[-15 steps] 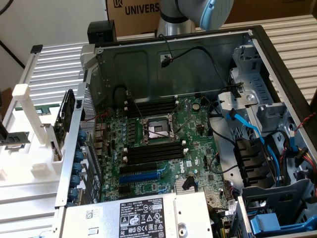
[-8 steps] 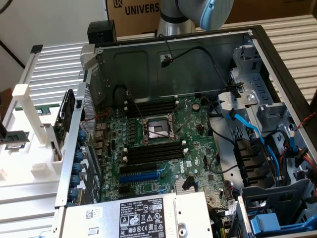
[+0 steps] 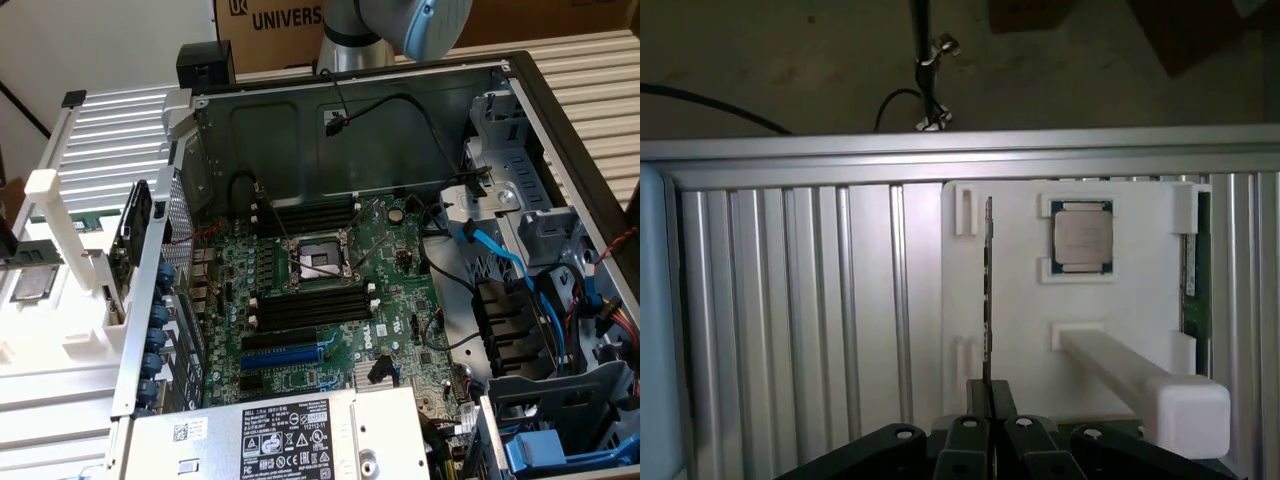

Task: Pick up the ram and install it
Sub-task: 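Pick up the ram and move it above insertion slot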

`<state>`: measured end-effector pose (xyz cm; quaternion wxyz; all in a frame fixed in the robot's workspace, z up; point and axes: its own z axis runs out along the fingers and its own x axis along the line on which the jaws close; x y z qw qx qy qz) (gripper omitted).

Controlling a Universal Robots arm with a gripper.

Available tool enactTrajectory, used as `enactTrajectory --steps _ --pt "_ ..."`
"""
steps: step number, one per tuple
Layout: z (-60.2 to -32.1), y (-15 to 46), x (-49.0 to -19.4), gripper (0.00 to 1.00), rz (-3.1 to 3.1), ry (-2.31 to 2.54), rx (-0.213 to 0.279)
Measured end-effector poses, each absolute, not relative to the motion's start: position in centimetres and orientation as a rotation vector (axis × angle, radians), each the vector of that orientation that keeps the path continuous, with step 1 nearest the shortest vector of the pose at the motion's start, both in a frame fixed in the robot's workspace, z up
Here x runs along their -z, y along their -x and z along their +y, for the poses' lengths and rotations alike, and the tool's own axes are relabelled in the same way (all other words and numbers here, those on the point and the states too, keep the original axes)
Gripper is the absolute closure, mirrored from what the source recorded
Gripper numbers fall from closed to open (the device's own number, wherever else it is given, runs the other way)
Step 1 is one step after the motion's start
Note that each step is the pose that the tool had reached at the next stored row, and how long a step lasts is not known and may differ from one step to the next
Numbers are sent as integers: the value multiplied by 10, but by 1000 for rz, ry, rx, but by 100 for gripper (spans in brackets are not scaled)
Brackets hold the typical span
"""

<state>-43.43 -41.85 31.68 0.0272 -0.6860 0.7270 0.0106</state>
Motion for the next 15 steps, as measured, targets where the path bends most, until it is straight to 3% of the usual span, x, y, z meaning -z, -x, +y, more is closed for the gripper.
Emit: enactTrajectory --steps 15 --pt "-410 398 -363 88 2256 2130 20"
